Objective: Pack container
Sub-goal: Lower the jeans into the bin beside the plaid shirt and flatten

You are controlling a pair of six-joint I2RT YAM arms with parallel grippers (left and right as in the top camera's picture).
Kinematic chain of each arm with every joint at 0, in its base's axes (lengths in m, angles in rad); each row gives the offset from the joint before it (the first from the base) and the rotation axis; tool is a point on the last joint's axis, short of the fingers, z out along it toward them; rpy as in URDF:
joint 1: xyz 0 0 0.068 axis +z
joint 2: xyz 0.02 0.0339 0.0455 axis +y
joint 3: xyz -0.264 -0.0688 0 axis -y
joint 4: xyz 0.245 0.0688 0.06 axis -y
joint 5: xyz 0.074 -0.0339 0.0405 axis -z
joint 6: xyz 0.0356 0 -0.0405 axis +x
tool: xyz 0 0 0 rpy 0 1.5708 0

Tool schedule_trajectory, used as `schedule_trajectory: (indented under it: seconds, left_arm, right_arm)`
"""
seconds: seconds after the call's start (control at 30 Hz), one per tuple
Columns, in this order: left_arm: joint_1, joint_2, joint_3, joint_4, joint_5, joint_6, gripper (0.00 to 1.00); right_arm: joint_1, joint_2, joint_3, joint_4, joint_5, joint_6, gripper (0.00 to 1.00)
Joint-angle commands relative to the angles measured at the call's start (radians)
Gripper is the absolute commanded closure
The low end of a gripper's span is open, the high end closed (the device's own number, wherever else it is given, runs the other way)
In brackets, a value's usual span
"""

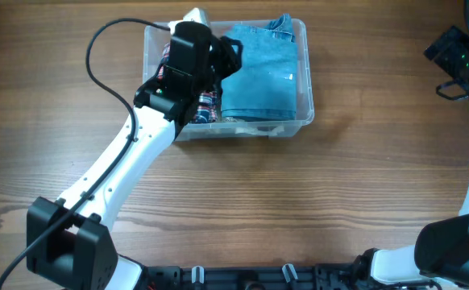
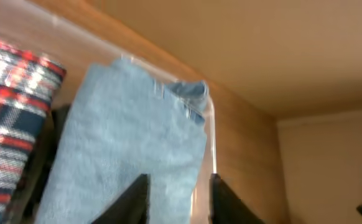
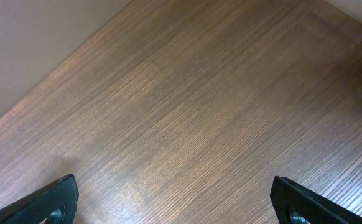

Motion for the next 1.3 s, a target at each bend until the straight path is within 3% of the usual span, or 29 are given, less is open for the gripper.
schedule_trajectory:
  seconds: [0.0,0.2,0.47,0.7,0.83,1.17,1.27]
  left_arm:
    - [-0.002,0.004,0.015,0.07,-0.085,0.015,0.94]
    - [-0.002,0.141,0.015,0.2,-0.111,0.015,0.95]
    - [-0.033,0.336,0.015,0.519,-0.111,0.02,0.96]
    - [-0.064,0.443,0.015,0.399,-0.114,0.02,0.96]
    - [-0.071,0.449,0.015,0.363,-0.114,0.02,0.96]
    - [-0.115,0.317,0.015,0.636,-0.087,0.072,0.96]
    - [-0.138,0.304,0.015,0.639,-0.093,0.074,0.96]
  right_arm:
    - [0.004,0.011,-0.004,0.001,-0.009,0.014,0.0]
    - [0.004,0.011,-0.004,0.0,-0.009,0.014,0.0]
    - [0.004,0.011,-0.004,0.001,-0.009,0.014,0.0]
    - [0.004,0.011,-0.004,0.0,-0.009,0.014,0.0]
    - [0.004,0.011,-0.004,0.0,-0.009,0.014,0.0]
    - [0.004,0.011,-0.004,0.0,-0.009,0.014,0.0]
    - [0.004,0.011,-0.004,0.001,-0.009,0.014,0.0]
